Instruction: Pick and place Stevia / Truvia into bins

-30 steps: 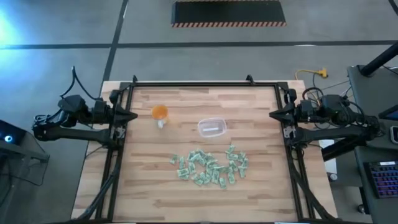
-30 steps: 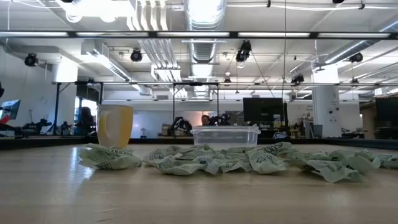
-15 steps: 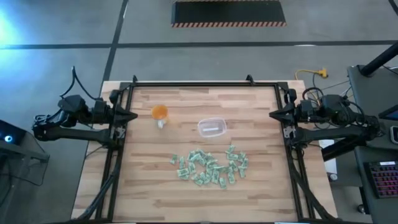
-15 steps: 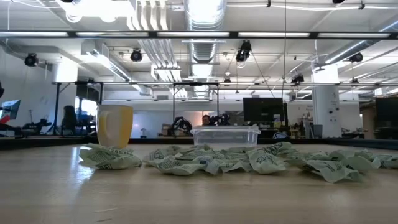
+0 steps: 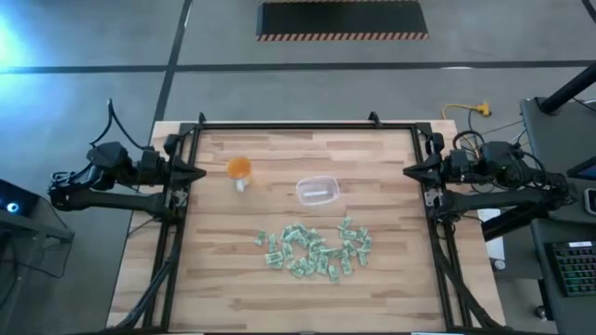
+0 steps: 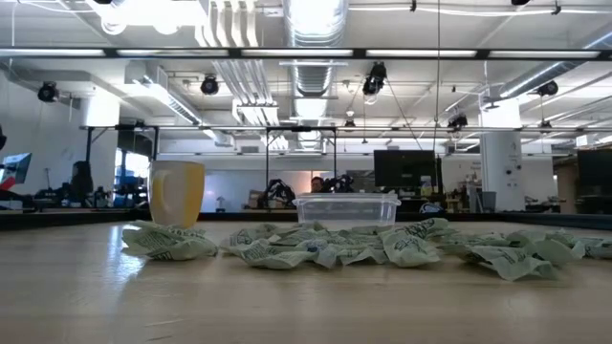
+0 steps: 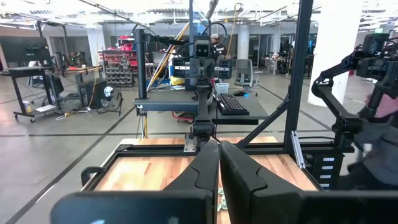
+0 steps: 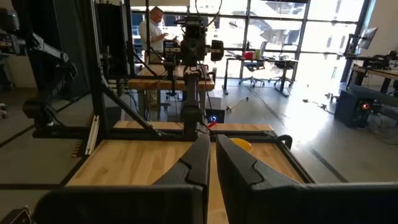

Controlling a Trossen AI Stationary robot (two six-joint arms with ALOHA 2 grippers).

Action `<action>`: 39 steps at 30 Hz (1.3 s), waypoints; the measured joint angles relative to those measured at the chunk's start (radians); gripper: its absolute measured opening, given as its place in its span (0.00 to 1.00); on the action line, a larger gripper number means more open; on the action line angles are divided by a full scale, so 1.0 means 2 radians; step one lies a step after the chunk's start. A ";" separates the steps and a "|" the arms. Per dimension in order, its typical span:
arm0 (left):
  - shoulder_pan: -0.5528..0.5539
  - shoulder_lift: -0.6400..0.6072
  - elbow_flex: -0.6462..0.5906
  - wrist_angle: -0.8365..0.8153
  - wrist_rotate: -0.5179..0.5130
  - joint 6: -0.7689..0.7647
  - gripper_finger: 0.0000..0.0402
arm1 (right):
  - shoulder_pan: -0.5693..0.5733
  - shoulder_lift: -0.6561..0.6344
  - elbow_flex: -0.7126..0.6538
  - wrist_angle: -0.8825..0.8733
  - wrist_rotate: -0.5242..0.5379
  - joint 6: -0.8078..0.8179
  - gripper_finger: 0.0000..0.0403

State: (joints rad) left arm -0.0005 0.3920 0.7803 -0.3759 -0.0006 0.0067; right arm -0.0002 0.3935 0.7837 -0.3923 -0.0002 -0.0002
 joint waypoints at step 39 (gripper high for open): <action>0.000 0.003 0.000 0.020 0.000 0.000 0.00 | 0.000 0.016 0.000 0.030 0.000 0.010 0.04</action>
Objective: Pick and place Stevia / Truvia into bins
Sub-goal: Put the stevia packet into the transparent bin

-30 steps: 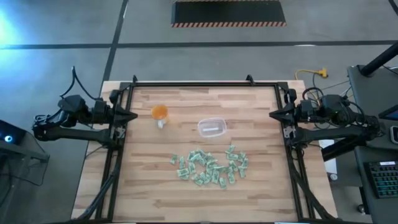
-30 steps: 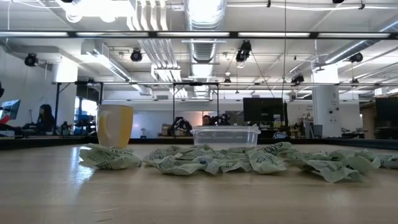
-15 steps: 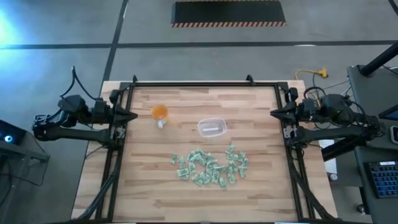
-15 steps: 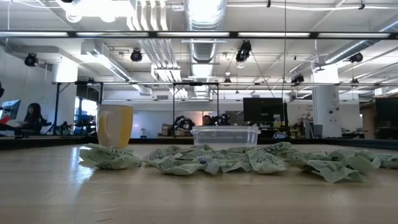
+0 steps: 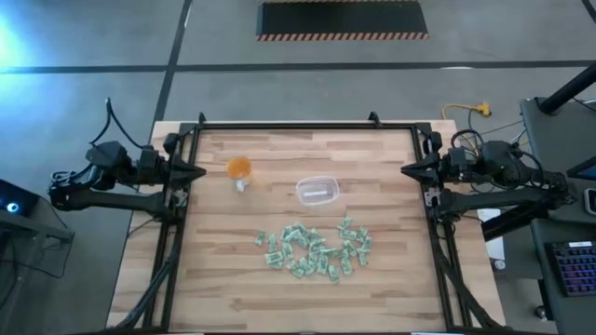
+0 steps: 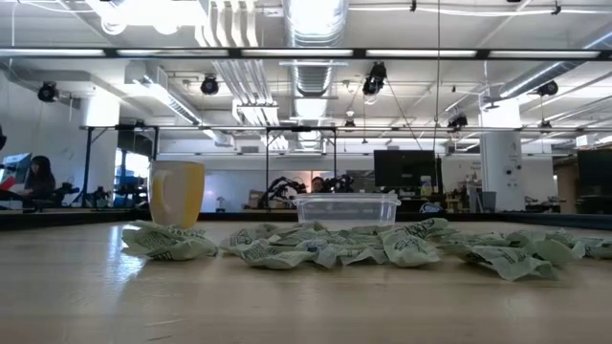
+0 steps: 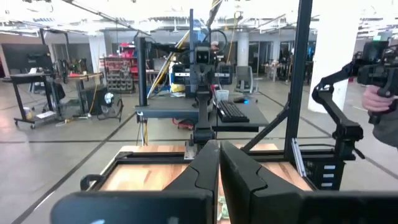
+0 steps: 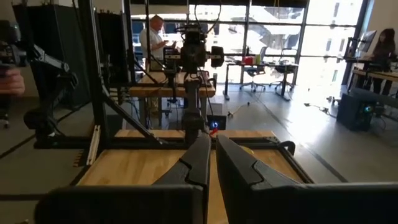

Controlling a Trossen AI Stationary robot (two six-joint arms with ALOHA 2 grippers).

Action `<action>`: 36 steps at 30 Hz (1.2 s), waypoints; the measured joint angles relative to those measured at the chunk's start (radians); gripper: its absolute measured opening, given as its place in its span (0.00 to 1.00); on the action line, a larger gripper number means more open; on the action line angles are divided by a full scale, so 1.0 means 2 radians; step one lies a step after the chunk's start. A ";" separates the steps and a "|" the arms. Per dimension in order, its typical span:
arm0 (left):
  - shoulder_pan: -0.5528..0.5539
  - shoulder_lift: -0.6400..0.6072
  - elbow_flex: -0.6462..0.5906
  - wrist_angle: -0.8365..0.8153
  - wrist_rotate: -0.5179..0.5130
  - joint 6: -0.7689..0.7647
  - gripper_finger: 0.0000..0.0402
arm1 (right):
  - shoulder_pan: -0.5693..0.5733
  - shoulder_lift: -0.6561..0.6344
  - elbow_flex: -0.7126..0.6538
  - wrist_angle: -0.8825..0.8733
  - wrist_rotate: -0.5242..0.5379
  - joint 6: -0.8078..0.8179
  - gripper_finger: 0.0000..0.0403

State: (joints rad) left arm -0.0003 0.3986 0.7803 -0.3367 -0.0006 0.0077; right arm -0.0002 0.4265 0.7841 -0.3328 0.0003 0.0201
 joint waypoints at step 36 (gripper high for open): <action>-0.001 0.277 0.003 0.093 -0.054 -0.003 0.00 | 0.025 0.301 -0.001 0.038 -0.004 -0.162 0.04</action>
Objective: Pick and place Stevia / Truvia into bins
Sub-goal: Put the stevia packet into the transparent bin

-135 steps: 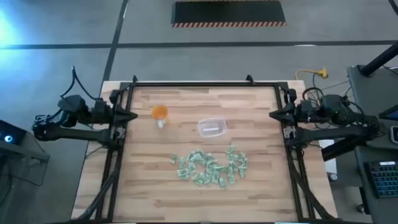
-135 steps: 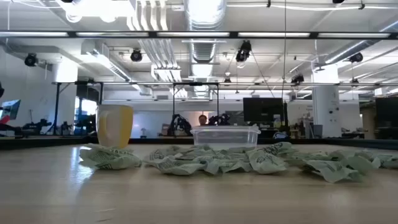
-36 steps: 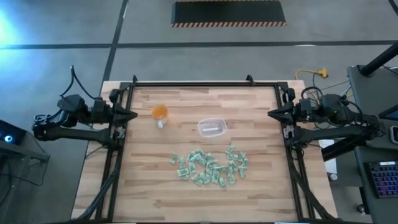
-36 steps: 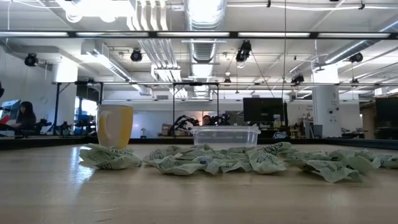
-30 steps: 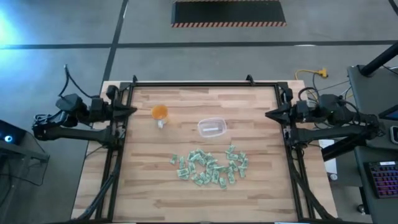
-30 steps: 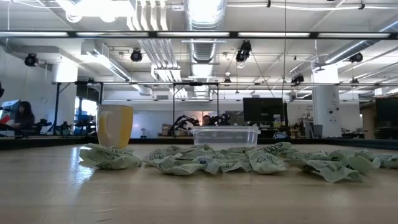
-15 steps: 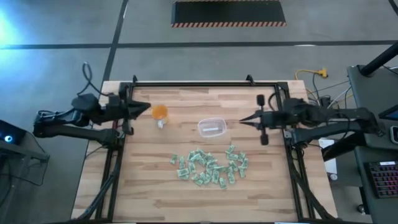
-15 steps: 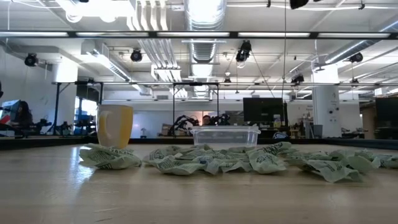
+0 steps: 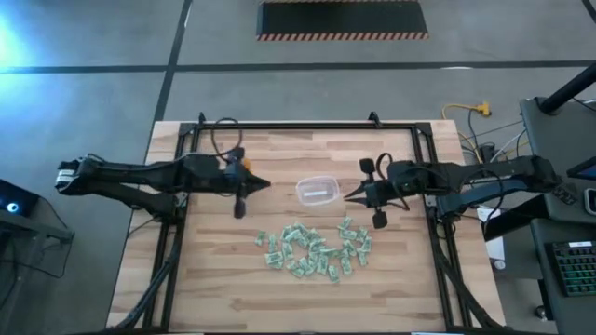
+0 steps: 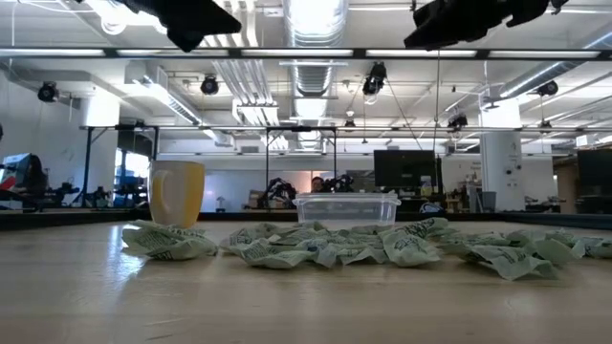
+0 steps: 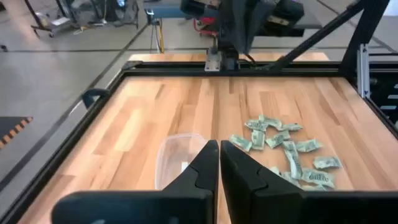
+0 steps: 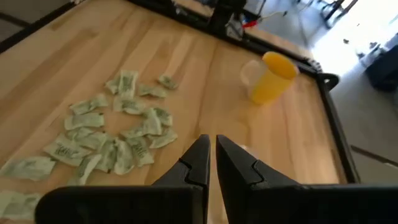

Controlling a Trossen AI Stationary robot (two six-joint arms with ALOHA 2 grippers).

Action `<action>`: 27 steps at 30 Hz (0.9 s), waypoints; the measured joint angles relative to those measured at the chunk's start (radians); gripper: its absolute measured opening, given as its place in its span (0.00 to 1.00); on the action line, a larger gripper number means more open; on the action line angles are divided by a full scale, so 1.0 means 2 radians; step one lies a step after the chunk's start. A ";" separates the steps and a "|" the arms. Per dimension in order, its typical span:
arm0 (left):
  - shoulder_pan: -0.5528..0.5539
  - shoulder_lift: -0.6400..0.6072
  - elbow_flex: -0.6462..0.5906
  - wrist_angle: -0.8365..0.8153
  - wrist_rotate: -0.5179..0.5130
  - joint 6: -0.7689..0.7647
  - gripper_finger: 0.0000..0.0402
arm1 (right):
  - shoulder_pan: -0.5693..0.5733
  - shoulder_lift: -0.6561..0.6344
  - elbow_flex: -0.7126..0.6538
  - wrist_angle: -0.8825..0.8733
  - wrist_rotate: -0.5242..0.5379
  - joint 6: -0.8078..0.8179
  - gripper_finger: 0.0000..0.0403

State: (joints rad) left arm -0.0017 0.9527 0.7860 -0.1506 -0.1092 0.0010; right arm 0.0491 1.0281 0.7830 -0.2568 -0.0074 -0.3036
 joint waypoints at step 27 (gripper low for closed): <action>-0.002 0.146 -0.001 -0.034 0.086 -0.033 0.00 | 0.006 0.007 0.000 -0.070 0.004 0.050 0.04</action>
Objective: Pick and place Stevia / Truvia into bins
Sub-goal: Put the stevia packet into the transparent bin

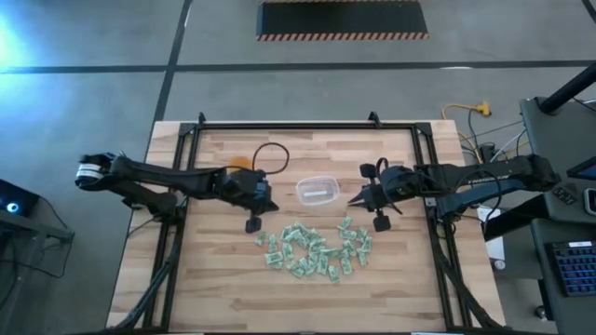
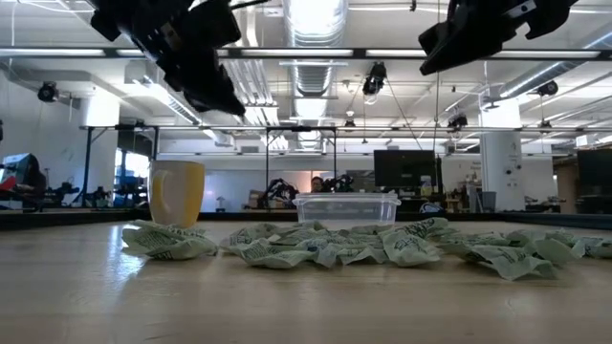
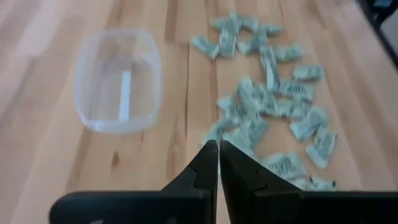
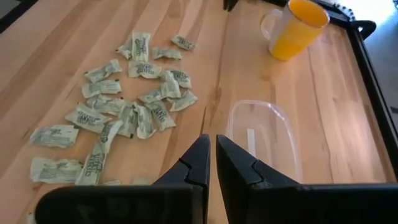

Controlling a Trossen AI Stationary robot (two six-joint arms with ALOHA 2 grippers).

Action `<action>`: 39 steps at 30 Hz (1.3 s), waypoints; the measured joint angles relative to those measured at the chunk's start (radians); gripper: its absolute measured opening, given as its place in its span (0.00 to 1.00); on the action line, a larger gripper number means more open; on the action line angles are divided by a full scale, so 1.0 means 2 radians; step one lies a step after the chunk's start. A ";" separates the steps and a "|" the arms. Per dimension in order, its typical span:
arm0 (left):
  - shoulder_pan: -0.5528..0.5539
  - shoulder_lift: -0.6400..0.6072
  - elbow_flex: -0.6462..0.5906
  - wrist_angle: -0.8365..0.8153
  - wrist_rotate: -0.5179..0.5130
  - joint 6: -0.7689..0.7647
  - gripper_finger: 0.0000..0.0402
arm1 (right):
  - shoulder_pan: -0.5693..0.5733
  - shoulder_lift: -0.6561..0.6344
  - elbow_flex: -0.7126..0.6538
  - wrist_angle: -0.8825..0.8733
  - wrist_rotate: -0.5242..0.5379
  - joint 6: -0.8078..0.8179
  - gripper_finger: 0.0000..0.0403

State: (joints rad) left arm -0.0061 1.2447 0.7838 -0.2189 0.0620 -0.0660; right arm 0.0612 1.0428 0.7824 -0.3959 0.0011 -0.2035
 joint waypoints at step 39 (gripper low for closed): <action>-0.112 0.116 0.046 -0.146 -0.074 -0.046 0.26 | 0.000 0.000 -0.023 -0.020 0.000 0.009 0.04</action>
State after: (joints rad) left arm -0.2298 1.4763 0.8768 -0.5117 -0.0860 -0.1586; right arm 0.0608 1.0435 0.7357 -0.4358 0.0021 -0.1860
